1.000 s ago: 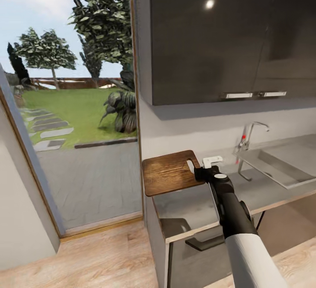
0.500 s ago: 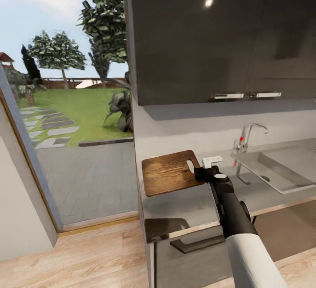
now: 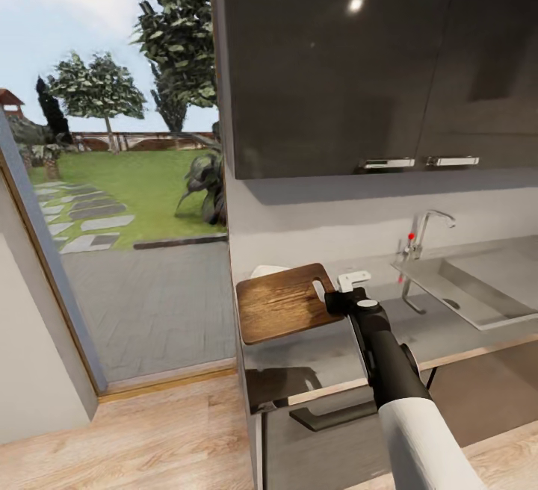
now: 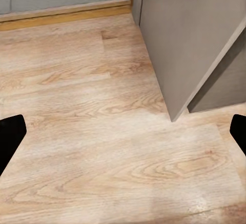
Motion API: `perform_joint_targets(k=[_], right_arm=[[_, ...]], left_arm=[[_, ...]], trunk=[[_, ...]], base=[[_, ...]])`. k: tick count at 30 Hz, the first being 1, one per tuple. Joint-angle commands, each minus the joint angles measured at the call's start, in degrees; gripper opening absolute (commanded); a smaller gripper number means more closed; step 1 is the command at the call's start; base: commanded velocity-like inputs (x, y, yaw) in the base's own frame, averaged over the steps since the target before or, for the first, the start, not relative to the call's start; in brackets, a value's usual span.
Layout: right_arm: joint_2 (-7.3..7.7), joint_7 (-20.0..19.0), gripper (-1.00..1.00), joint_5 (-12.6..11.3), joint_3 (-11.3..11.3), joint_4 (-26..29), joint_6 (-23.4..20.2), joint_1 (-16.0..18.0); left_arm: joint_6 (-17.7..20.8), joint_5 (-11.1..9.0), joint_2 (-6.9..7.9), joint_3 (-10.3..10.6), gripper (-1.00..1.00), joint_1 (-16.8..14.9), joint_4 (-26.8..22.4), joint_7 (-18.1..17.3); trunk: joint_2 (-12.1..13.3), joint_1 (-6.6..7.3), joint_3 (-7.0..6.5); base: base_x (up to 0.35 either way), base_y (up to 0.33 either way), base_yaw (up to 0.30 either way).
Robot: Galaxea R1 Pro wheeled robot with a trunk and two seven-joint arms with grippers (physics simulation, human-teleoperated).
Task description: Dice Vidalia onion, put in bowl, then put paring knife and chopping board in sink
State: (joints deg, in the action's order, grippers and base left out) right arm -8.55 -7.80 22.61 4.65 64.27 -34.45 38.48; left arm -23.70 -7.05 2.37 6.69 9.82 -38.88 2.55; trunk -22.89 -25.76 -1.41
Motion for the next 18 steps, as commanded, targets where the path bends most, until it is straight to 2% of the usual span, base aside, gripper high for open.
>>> perform_joint_targets(k=[1, 5, 15, 18], right_arm=[[-0.07, -0.55, -1.00, 0.59, 0.18, 0.07, -0.18, 0.01], [-0.07, -0.55, -1.00, 0.59, 0.18, 0.06, -0.18, 0.01], [-0.07, -0.55, -1.00, 0.59, 0.18, 0.06, -0.18, 0.01], [-0.07, -0.56, -1.00, 0.59, 0.18, 0.06, -0.18, 0.01]], left_arm=[[-0.12, -0.60, 0.09, 0.43, 1.00, 0.02, -0.03, 0.27], [-0.12, -0.60, 0.09, 0.43, 1.00, 0.02, 0.00, 0.27], [-0.12, -0.60, 0.09, 0.43, 1.00, 0.02, 0.04, 0.27], [-0.12, -0.60, 0.09, 0.43, 1.00, 0.02, 0.04, 0.27]], trunk=[[-0.03, -0.02, 0.01], [-0.03, -0.02, 0.01], [-0.03, -0.02, 0.01], [-0.03, -0.02, 0.01]], base=[[0.000, 0.000, 0.000], [-0.132, 0.000, 0.000], [-0.314, -0.013, 0.000], [-0.151, -0.095, 0.000]])
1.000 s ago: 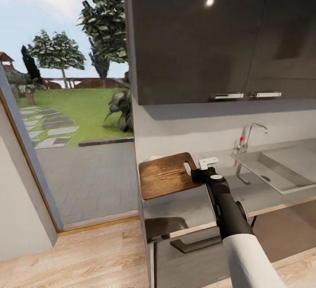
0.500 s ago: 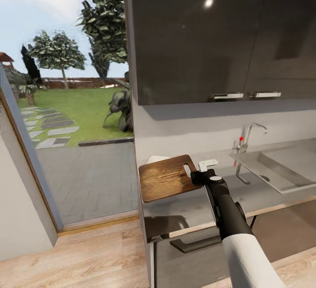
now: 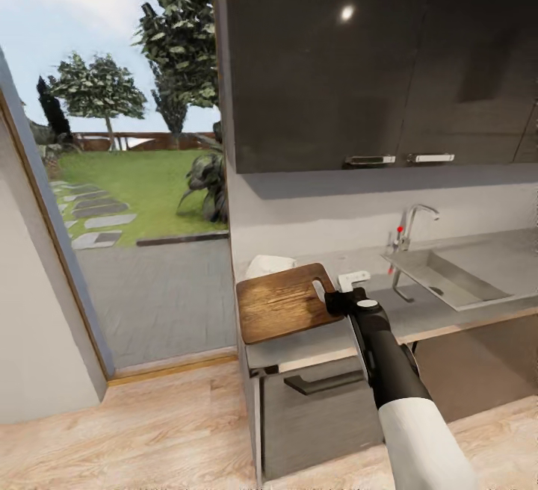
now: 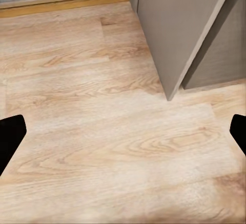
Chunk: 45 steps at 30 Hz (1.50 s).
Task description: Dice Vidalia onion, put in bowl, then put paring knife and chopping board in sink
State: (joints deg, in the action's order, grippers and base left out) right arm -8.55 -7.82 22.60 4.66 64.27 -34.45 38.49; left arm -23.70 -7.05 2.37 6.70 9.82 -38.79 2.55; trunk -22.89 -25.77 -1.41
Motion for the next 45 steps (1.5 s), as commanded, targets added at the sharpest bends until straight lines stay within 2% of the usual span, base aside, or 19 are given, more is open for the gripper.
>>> perform_joint_targets(k=[1, 27, 36, 45], right_arm=[[-0.06, -0.54, -1.00, 0.61, 0.17, 0.07, -0.18, 0.01], [-0.13, -0.51, -1.00, 0.61, 0.12, -0.37, -0.18, 0.01], [-0.16, -0.36, -1.00, 0.61, 0.09, -0.37, -0.18, 0.01], [-0.15, -0.36, -1.00, 0.61, 0.09, -0.37, -0.16, 0.01]], left_arm=[[-0.12, -0.60, 0.09, 0.42, 1.00, 0.02, -0.06, 0.27], [-0.12, -0.60, 0.09, 0.42, 1.00, 0.02, -0.06, 0.27], [-0.12, -0.60, 0.09, 0.42, 1.00, 0.02, -0.06, 0.27], [-0.12, -0.60, 0.09, 0.42, 1.00, 0.02, -0.06, 0.27]], trunk=[[-0.03, -0.01, 0.01], [-0.03, -0.01, 0.01], [-0.03, -0.01, 0.01], [-0.03, -0.01, 0.01]], base=[[-0.059, -0.112, 0.000], [-0.005, -0.221, 0.001], [0.000, -0.242, 0.220], [0.000, -0.241, 0.027]])
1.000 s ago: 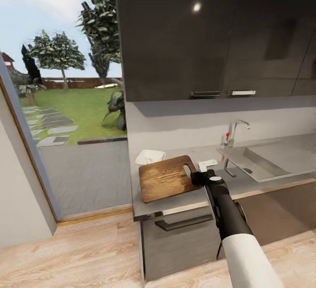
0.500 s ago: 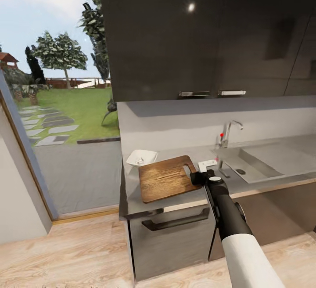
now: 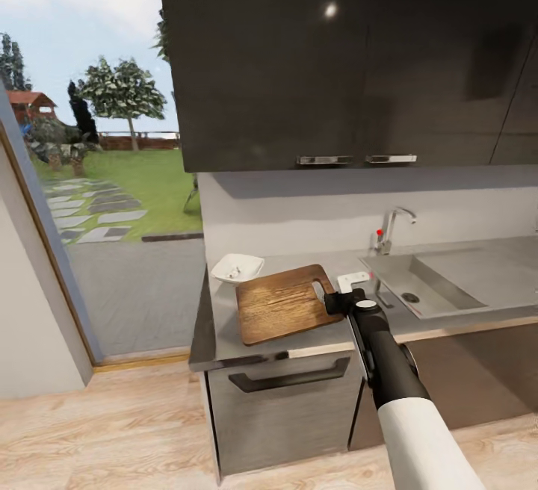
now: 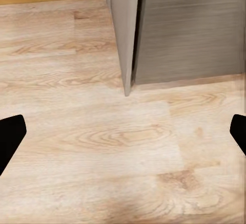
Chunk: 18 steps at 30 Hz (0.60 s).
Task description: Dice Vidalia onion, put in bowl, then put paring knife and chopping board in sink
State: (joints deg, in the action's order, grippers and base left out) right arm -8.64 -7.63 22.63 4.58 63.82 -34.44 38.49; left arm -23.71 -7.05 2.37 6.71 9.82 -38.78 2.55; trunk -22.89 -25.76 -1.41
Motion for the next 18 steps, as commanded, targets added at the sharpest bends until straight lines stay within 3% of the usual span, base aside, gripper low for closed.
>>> perform_joint_targets(k=[1, 9, 18], right_arm=[[-0.06, -0.55, -1.00, 0.57, 0.17, 0.07, -0.17, 0.01], [-0.06, -0.52, -1.00, 0.57, 0.17, 0.07, -0.18, 0.01], [-0.08, -0.46, -1.00, 0.57, 0.17, 0.07, -0.16, 0.01]], left_arm=[[-0.11, -0.59, 0.09, 0.41, 1.00, 0.03, -0.06, 0.27], [-0.11, -0.59, 0.09, 0.41, 1.00, 0.03, -0.06, 0.27], [-0.11, -0.59, 0.09, 0.41, 1.00, 0.03, -0.06, 0.27]], trunk=[[-0.03, -0.02, 0.01], [-0.03, -0.02, 0.01], [-0.03, -0.02, 0.16]], base=[[0.000, -0.241, 0.002], [0.000, -0.242, 0.016], [0.000, -0.242, 0.215]])
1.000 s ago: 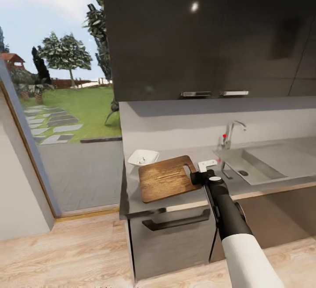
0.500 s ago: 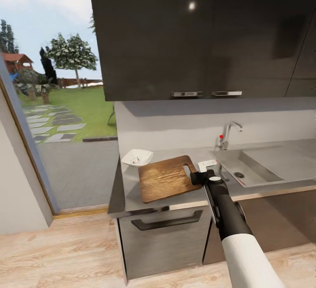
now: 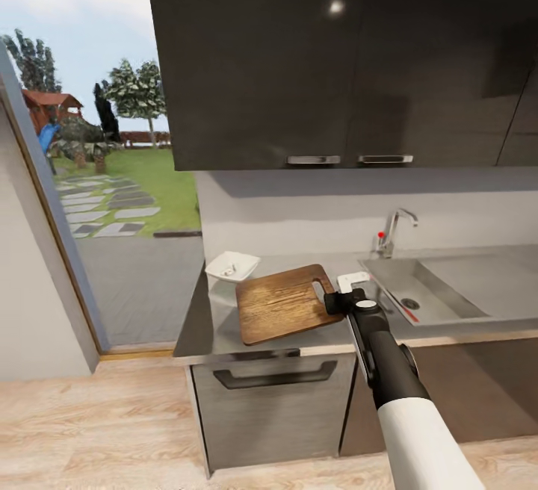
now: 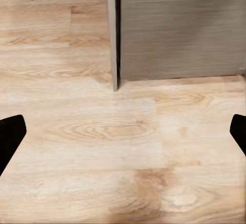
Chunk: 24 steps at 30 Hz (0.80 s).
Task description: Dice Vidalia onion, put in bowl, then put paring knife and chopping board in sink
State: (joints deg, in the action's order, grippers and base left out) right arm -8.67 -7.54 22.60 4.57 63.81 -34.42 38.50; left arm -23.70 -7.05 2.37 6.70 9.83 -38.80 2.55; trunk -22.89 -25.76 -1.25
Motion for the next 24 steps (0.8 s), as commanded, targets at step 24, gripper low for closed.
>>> perform_joint_targets(k=[24], right_arm=[[-0.03, -0.57, -1.00, 0.60, 0.18, -0.61, -0.12, 0.00]], left_arm=[[-0.11, -0.60, 0.09, 0.42, 1.00, 0.01, -0.05, 0.27]], trunk=[[-0.03, -0.02, 0.03]], base=[[0.011, -0.240, 0.017]])
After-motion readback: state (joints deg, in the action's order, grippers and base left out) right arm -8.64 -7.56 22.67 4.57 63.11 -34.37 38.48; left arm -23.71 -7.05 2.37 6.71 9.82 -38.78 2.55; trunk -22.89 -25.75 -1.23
